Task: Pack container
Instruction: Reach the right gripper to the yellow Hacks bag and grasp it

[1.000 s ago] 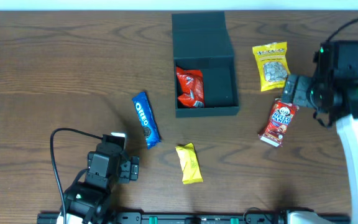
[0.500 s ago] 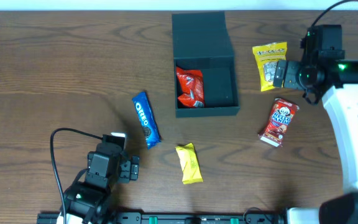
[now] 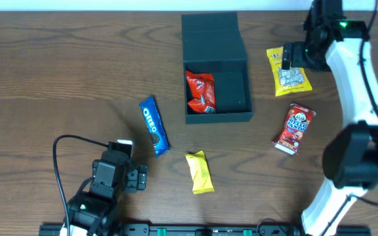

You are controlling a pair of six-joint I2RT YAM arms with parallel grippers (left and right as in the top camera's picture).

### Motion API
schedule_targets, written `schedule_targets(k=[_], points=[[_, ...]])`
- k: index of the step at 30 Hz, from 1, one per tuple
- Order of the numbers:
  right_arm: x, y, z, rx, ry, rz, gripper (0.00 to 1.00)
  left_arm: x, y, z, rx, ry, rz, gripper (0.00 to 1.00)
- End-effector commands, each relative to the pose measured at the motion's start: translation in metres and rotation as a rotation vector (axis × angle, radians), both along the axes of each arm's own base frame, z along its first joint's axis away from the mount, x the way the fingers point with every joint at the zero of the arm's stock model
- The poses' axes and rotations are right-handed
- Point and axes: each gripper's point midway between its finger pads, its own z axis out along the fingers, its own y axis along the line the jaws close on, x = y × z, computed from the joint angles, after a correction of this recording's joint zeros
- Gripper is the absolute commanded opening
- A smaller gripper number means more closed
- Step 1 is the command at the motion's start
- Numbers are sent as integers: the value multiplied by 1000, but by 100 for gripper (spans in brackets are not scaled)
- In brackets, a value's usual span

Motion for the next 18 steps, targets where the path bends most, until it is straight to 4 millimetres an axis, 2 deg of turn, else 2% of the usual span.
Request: schedule_targets(k=[1, 4, 8, 18], points=[[7, 2, -22, 17, 41, 45, 99, 0, 1, 0, 13, -1, -9, 95], [12, 3, -45, 21, 72, 63, 99, 0, 1, 0, 13, -1, -9, 95], [22, 7, -65, 40, 75, 132, 99, 0, 1, 0, 13, -1, -9, 96], [35, 0, -84, 37, 58, 145, 99, 0, 1, 0, 13, -1, -9, 95]])
